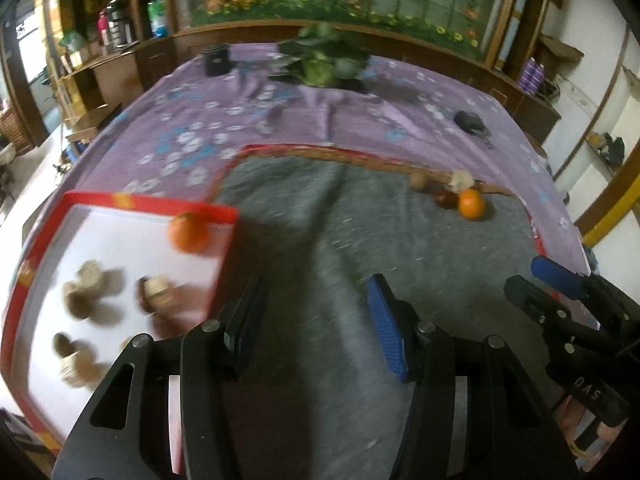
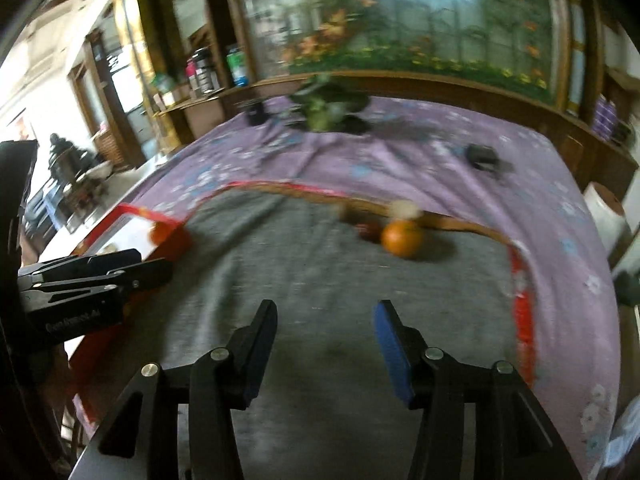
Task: Organize fruits
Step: 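Move both open grippers back over the felt mat, then grasp a brown round fruit with the left gripper while the right gripper grasps a red date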
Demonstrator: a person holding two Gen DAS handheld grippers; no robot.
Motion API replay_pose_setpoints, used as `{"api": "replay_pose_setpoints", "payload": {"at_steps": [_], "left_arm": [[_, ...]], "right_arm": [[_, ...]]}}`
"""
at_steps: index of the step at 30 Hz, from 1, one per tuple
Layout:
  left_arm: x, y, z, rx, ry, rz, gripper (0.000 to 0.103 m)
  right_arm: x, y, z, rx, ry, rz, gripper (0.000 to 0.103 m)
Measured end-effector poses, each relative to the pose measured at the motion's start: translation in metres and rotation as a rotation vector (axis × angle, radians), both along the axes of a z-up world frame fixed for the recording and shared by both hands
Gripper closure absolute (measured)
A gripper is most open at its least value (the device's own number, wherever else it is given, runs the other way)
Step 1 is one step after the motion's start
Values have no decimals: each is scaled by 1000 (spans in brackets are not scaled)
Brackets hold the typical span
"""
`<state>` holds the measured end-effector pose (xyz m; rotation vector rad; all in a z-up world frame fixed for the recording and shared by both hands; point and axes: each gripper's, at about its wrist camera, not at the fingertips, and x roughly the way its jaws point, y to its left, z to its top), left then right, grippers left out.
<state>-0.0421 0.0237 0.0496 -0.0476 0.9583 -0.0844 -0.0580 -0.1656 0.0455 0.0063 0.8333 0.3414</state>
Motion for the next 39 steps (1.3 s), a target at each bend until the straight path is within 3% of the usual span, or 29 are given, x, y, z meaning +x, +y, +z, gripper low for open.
{"api": "replay_pose_setpoints", "payload": {"at_steps": [12,21,26,27,31,39], "left_arm": [[81,-62,-18,-26,73,-55,52],[134,-72,-34,-127,147,-4,52],[142,-78,-44,-129,162,-12,52],[142,-78,-44,-128,158,-11,55],[141,-78,-43,-174,160,-48,82],[140,-70,-38,-204,164,-34,82]], "right_arm": [[21,-57,-8,39,18,-81,53],[33,-58,-11,63,30,-57,53],[40,-45,-15,85,66,11,53],[41,-43,-16,86,73,19,53],[46,-39,-18,66,95,31,53],[64,-23,-23,92,131,81,53]]}}
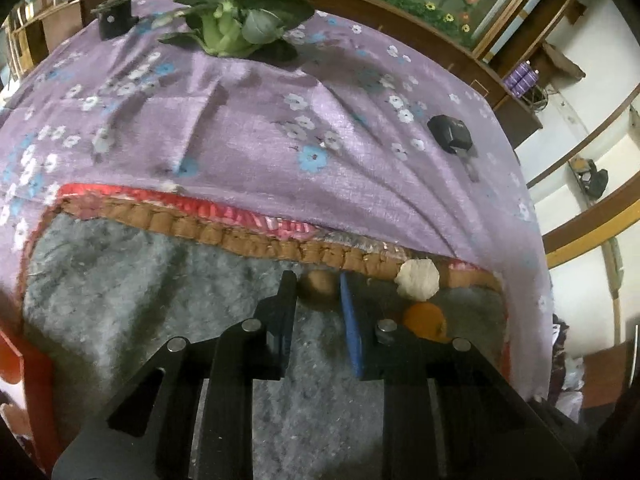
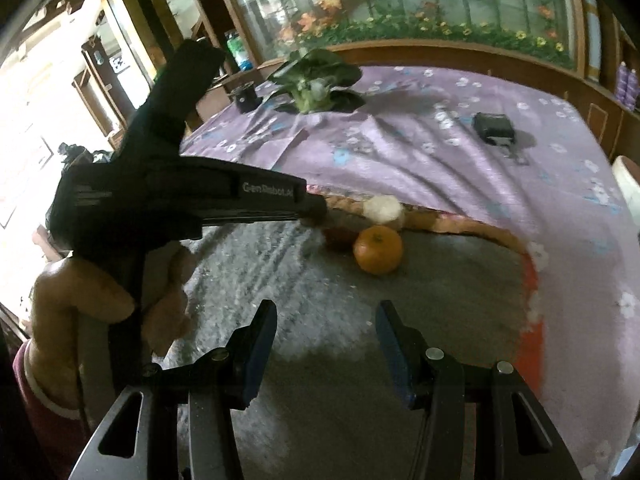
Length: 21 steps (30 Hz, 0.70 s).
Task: Organize fruits
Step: 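Grasp a brown round fruit with the left gripper while the right gripper grasps a red date, then carry the brown fruit and red date over the white tray with both grippers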
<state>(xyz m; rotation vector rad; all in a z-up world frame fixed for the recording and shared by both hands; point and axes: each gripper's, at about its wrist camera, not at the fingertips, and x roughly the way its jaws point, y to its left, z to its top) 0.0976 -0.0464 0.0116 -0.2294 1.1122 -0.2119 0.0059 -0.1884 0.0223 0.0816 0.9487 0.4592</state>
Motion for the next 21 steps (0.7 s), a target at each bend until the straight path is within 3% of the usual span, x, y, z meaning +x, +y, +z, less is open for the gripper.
{"api": "replay_pose_setpoints", "payload": {"at_steps": [7,9,15,18,19,20,21], "left_arm": [[-29,17,27,41,-65,23,82],[-40,21,32,61,-85,25,82],[-67,34,34,50,-92,20,82],[-76,40,36,56,-100,21,82],[-78,42,37,59,-105,22,82],[-80,44,38,63,-108,23,82],[-83,48,39,62,-109,24,82]], "right_arm": [[37,23,-24,-37,66,60,53],[44,20,-23,-20,56,63,53],[46,19,-13,-99,-34,-28,53],[50,28,-16,-123,-36,-46,53],[52,31,-18,-132,-39,-55,60],[54,33,-20,-149,-44,-63,75],[58,37,-24,-174,-43,-64,75]]}}
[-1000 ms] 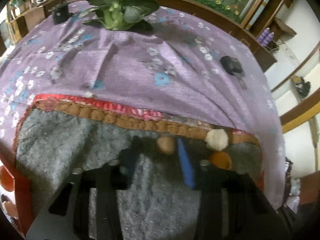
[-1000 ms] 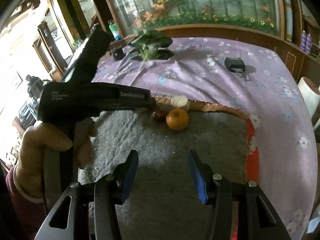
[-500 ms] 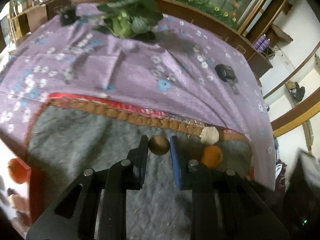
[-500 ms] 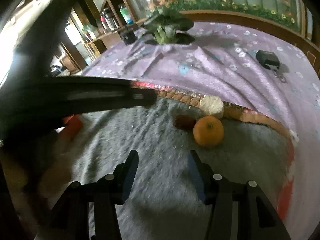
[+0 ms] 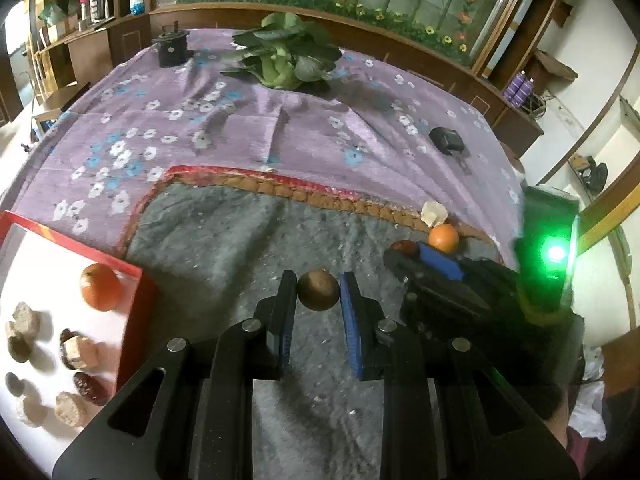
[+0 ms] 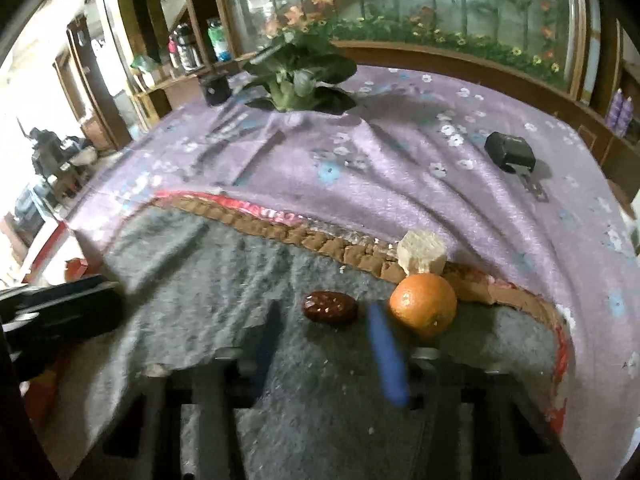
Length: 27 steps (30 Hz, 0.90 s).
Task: Organize fruits
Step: 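Carry the brown fruit and red date over the white tray with both grippers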
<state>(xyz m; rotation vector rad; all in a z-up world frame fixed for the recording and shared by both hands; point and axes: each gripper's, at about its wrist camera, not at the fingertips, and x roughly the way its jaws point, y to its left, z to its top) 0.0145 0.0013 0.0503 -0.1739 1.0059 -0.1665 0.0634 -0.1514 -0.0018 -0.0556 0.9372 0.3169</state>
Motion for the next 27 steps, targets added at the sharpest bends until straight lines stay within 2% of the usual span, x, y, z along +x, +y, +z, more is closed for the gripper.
{"api": "replay_pose_setpoints", "payload": {"at_steps": [4,11,16,20,27], "left_arm": [[-10,14,3,8,-7,13,82],[-37,47,10,4,-23,55,82],[-59,79,14,-19,-18,102,82],[-80,101,15,1,-23,143,82],[-108,145,14,47,-47,243,82]], "right_arm": [[-6,0,0,-9,-22,1,75],[-49,-4,29,89,-42,20,75],[-91,20,49,127,-84,89,75],[-119,46,58,144,-108,144,75],[-140,91,59,154,-104,231,75]]}}
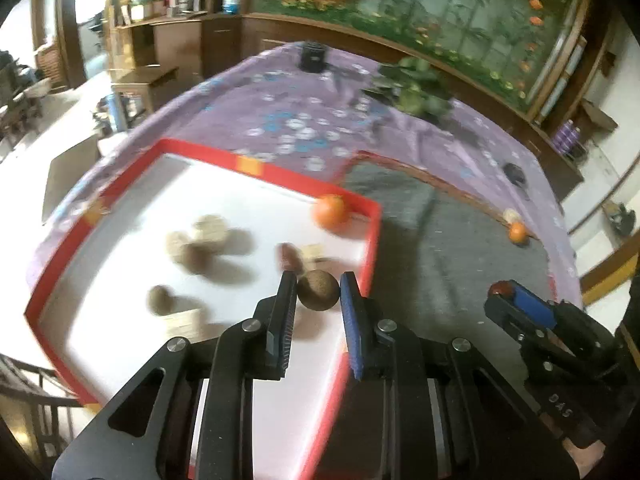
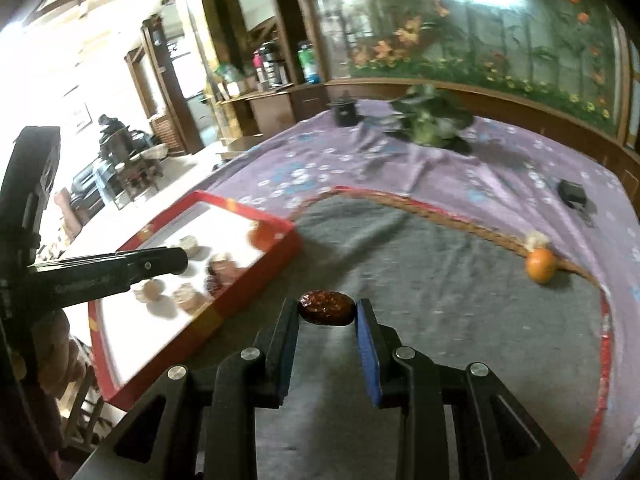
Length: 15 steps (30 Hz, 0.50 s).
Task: Organize fruits
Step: 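Carry the brown fruit and red date over the white tray with both grippers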
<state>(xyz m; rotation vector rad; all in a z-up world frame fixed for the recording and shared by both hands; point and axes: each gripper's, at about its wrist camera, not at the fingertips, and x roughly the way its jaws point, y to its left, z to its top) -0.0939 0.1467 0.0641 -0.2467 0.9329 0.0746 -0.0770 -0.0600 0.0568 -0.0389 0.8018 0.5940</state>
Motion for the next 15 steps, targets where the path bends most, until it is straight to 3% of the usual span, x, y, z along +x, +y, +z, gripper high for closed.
{"api": "replay_pose_setpoints", "payload": {"at_steps": [15], "left_arm": [[-26,59,-18,78,9,141,82]], "right_arm": [[-10,88,-1,-17,5,180,75]]}}
